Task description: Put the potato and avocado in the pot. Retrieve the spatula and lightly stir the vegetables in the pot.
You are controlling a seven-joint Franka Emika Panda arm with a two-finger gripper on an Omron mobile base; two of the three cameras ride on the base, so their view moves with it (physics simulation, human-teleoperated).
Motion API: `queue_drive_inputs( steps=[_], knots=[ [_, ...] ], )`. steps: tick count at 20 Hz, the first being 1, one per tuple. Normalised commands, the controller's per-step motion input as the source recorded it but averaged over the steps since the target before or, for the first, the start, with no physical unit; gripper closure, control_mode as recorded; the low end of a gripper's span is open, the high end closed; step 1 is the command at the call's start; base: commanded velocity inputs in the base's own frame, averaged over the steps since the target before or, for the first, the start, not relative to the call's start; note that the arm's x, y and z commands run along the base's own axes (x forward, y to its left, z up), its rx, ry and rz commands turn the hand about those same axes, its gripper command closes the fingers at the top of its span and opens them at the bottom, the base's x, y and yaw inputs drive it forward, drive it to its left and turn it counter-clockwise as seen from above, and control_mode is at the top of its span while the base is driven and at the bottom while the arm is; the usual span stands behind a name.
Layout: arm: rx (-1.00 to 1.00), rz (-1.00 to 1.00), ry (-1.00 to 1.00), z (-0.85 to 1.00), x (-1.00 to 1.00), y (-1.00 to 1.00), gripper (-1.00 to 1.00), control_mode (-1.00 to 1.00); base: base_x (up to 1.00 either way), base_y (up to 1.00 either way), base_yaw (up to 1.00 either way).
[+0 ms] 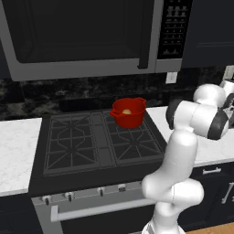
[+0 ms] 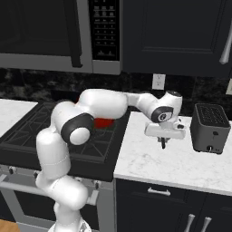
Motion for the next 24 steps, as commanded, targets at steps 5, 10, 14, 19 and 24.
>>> queue_drive_inputs(
  steps=[5, 10, 14, 19, 24],
  knots=[
    [-0.25, 0.09, -0.39, 0.03, -0.04, 0.94, 1.0, -1.0, 0.0, 0.0, 0.0],
    [-0.2, 0.11, -0.2, 0.37, 0.0, 0.75, 1.0, -1.0, 0.0, 0.0, 0.0],
    [-0.17, 0.05, 0.12, 0.37, 0.18, 0.78, 1.0, -1.0, 0.0, 0.0, 0.0],
    [-0.11, 0.0, 0.23, 0.21, 0.44, 0.55, 1.0, -1.0, 0.0, 0.0, 0.0],
    [-0.02, 0.0, 0.08, 0.1, 0.12, 0.14, 1.0, -1.0, 0.0, 0.0, 0.0]
  ],
)
